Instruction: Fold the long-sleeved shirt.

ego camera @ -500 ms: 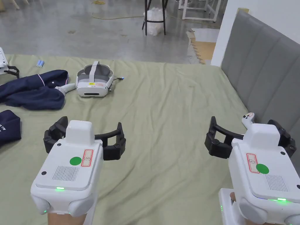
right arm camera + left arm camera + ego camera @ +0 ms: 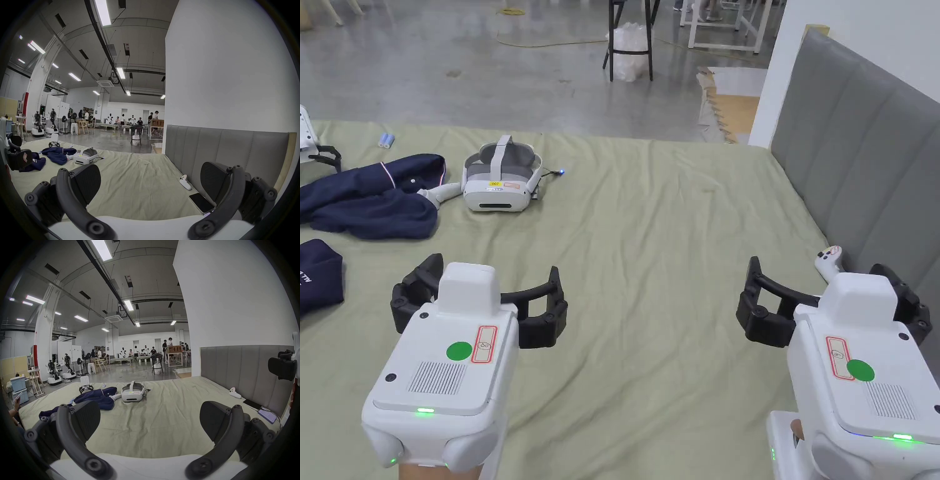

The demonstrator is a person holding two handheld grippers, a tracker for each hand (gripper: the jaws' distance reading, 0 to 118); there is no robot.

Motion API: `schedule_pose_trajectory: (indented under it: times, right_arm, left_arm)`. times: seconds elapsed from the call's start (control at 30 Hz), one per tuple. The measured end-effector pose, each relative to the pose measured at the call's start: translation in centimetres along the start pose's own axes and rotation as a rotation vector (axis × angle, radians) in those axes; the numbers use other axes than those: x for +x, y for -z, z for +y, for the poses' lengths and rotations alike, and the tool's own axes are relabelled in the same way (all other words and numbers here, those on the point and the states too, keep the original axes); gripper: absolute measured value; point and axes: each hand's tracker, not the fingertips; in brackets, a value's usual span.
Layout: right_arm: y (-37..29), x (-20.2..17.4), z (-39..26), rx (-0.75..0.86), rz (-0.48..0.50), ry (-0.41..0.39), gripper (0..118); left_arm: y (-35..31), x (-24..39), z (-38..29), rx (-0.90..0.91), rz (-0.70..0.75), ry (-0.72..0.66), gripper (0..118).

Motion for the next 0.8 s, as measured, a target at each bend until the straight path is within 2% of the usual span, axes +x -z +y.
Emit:
schedule_pose_trajectory:
  times: [0.53,0.67,0.8]
  right_arm:
    - [0.01,-0.11,0.31,0.011,0.002,-0.009,118]
    - [0.01,-0.09,0.33,0.01,-0.001,0.0,118]
    - [0.07,-0.11,0.4,0.007,-0.001,0.004,118]
  left_arm:
    - [-0.08,-0.22,-0.07,0.016,0.019,-0.027,111]
    - [-0.05,-0.13,-0.11,0.013,0.029,0.034,111]
    - [-0.07,-0.38,-0.04,0.007,0.015,-0.006,111]
